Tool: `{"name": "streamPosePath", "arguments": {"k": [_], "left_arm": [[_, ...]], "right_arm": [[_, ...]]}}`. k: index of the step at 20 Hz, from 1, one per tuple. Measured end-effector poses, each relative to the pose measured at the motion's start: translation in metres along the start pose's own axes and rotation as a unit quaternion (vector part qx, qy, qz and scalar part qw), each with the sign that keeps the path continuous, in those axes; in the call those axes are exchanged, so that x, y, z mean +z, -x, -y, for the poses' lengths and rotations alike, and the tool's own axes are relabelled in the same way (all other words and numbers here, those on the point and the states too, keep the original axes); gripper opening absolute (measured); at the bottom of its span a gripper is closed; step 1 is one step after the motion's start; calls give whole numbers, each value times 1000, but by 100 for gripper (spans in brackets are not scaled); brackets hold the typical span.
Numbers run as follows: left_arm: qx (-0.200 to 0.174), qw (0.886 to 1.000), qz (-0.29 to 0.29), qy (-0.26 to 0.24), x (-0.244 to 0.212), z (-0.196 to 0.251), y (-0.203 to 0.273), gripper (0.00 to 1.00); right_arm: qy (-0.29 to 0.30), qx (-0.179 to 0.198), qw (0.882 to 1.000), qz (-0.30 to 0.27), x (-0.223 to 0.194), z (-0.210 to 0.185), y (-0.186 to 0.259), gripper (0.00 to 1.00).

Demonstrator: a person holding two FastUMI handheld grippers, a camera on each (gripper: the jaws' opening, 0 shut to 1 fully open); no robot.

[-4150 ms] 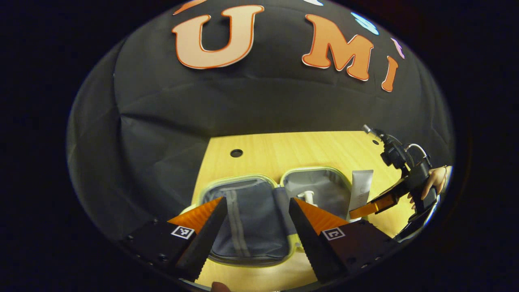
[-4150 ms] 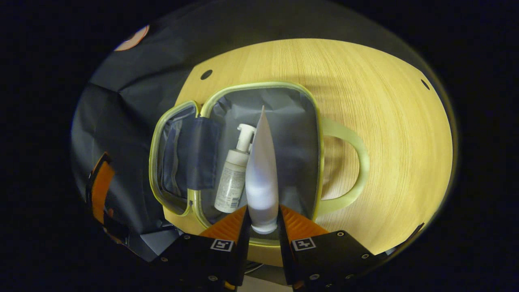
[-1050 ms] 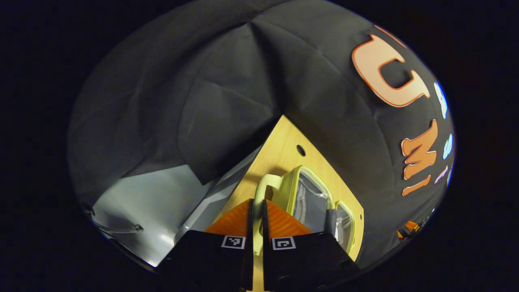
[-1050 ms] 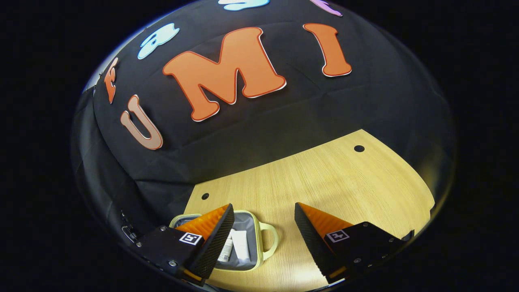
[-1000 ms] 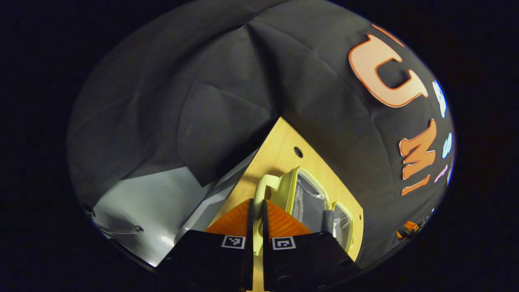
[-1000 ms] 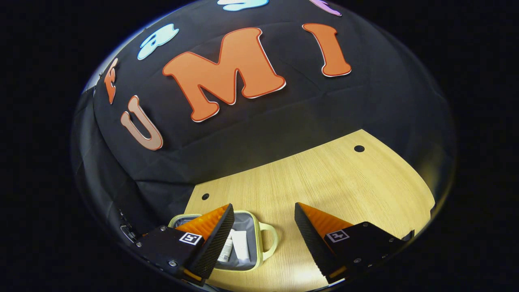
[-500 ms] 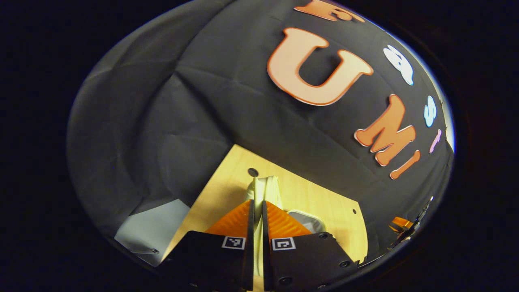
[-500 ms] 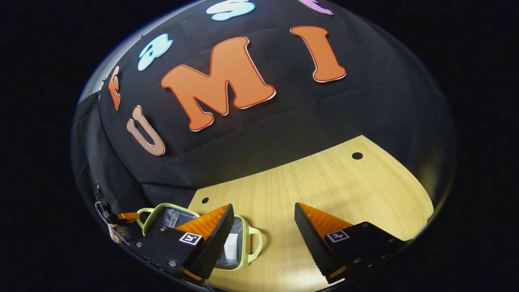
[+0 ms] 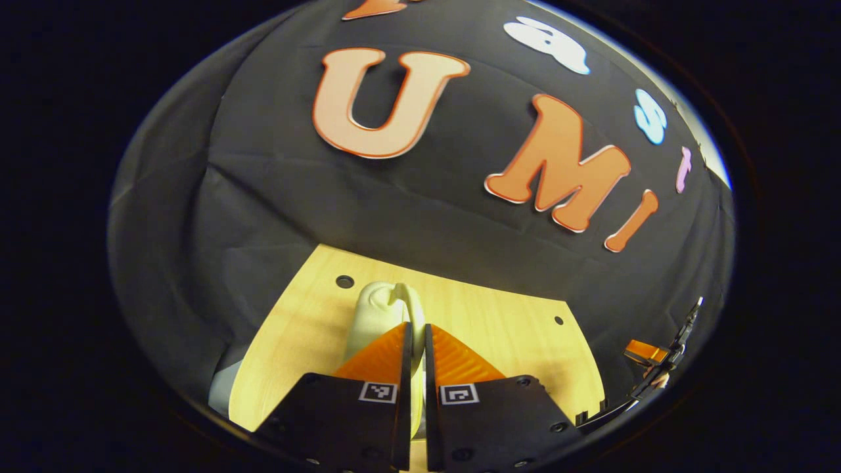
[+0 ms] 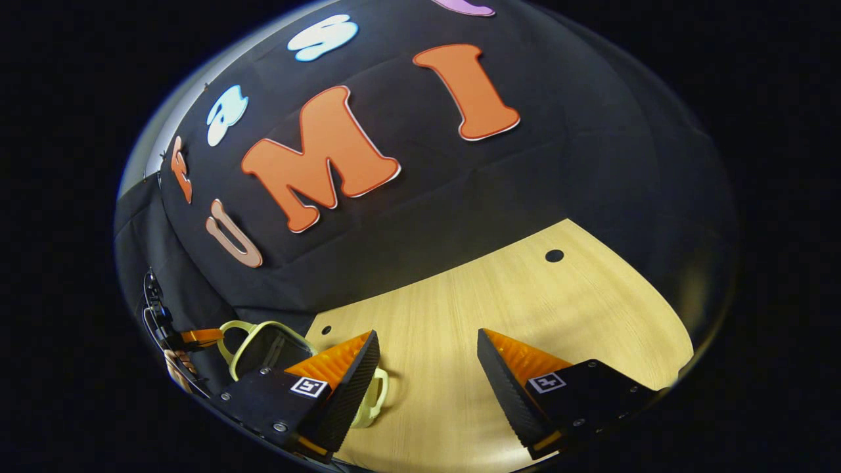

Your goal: First open the suitcase, pack the skin care products into it, and then close the suitcase.

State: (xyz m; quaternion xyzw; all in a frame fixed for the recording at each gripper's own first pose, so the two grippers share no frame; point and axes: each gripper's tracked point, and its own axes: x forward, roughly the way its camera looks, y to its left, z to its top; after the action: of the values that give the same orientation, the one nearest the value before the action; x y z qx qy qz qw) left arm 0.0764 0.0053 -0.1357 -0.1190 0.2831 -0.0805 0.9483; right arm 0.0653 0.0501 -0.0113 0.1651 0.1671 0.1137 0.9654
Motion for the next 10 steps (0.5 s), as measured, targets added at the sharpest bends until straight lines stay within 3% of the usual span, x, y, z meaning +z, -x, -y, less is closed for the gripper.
{"name": "streamPosePath", "arguments": {"k": [7, 10], "left_arm": [[-19, 997, -44, -53, -58, 113, -45, 10], [-23, 994, -73, -76, -96, 135, -90, 10]], "right_arm": [[-16, 9, 1000, -5, 3, 36, 9, 95], [-17, 5, 1000, -11, -2, 46, 8, 95]]}}
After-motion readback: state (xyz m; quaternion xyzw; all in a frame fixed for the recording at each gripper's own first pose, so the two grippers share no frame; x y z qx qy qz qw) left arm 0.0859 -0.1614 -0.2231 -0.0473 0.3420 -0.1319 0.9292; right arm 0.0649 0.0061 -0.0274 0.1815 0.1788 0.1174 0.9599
